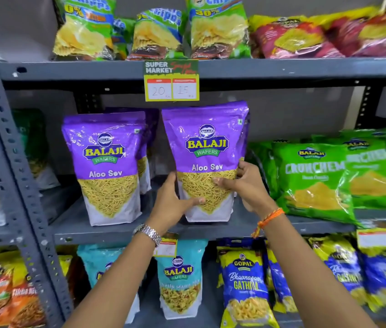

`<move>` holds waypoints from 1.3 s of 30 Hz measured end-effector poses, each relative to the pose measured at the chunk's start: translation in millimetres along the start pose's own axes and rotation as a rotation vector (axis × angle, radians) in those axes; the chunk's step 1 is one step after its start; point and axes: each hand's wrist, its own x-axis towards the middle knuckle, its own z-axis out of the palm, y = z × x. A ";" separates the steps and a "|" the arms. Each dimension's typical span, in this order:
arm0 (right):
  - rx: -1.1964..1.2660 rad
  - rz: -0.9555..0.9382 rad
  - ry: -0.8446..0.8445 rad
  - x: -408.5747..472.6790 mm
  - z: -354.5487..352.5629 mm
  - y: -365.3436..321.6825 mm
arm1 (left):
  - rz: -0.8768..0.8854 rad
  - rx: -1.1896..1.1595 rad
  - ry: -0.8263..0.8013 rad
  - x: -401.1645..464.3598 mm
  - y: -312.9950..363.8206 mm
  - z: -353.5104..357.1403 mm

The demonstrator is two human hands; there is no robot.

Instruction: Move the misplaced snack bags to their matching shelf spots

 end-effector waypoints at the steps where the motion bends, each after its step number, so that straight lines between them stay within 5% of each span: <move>1: -0.009 -0.003 0.003 -0.2 -7.2 0.0 | -0.002 -0.013 -0.017 0.8 2.0 5.9; 39: -0.135 0.147 -0.017 -5.2 -58.8 -8.7 | -0.011 -0.065 -0.018 -5.5 13.4 43.9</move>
